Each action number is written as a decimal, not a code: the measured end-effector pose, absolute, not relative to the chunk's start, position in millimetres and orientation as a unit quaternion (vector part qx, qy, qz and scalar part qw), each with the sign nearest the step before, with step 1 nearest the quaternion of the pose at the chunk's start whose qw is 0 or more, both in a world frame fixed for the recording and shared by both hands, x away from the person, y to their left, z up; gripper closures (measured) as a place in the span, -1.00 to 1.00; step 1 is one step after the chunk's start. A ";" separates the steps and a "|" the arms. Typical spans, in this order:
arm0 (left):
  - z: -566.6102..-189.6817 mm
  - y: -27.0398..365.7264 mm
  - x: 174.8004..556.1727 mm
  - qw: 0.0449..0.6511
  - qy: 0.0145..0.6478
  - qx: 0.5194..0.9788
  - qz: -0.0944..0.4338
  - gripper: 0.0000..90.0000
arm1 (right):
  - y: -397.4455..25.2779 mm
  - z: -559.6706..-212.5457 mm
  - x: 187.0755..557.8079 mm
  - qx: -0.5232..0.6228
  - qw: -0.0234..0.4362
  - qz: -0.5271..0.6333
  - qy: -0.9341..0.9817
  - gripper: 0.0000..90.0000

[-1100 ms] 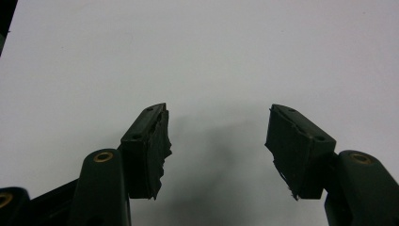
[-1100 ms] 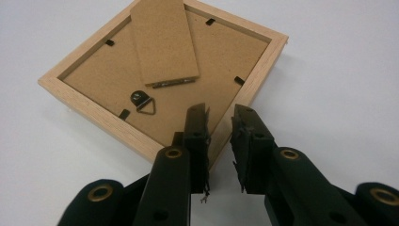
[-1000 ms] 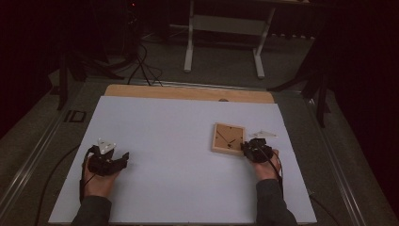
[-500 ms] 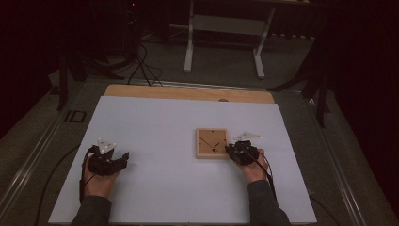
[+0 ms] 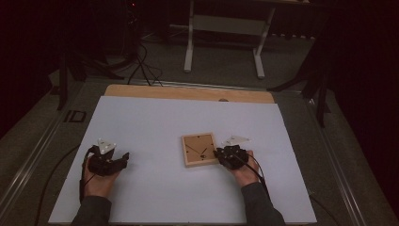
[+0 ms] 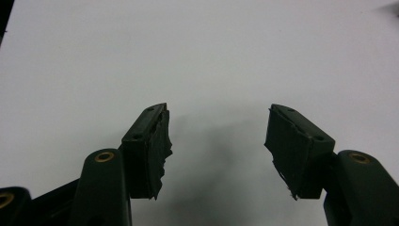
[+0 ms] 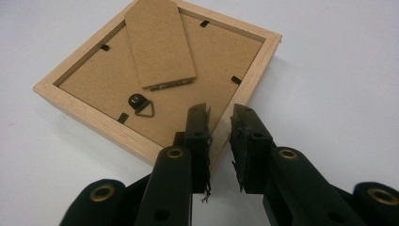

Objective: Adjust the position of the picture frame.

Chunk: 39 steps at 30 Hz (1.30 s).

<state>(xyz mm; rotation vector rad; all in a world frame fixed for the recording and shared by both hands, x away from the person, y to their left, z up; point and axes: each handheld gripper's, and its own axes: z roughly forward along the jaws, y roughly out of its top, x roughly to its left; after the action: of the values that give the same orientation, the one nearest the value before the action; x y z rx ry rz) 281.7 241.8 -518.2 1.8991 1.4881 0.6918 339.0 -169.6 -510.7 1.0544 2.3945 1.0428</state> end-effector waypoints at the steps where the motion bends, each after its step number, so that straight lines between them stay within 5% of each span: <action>1: -518.2 241.6 281.7 0.311 0.564 0.719 0.261 -0.11 | -166.9 -510.8 337.7 0.363 0.160 0.367 0.841 0.71; 39: -513.9 229.1 279.8 0.344 0.523 0.747 0.223 0.27 | -108.2 -510.9 302.6 0.222 0.109 0.387 0.888 0.67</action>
<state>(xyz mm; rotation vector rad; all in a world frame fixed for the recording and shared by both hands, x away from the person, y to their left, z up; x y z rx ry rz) 279.8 229.1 -513.9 1.9409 1.3600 0.5803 302.6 -108.2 -510.9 0.6523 2.6112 1.1393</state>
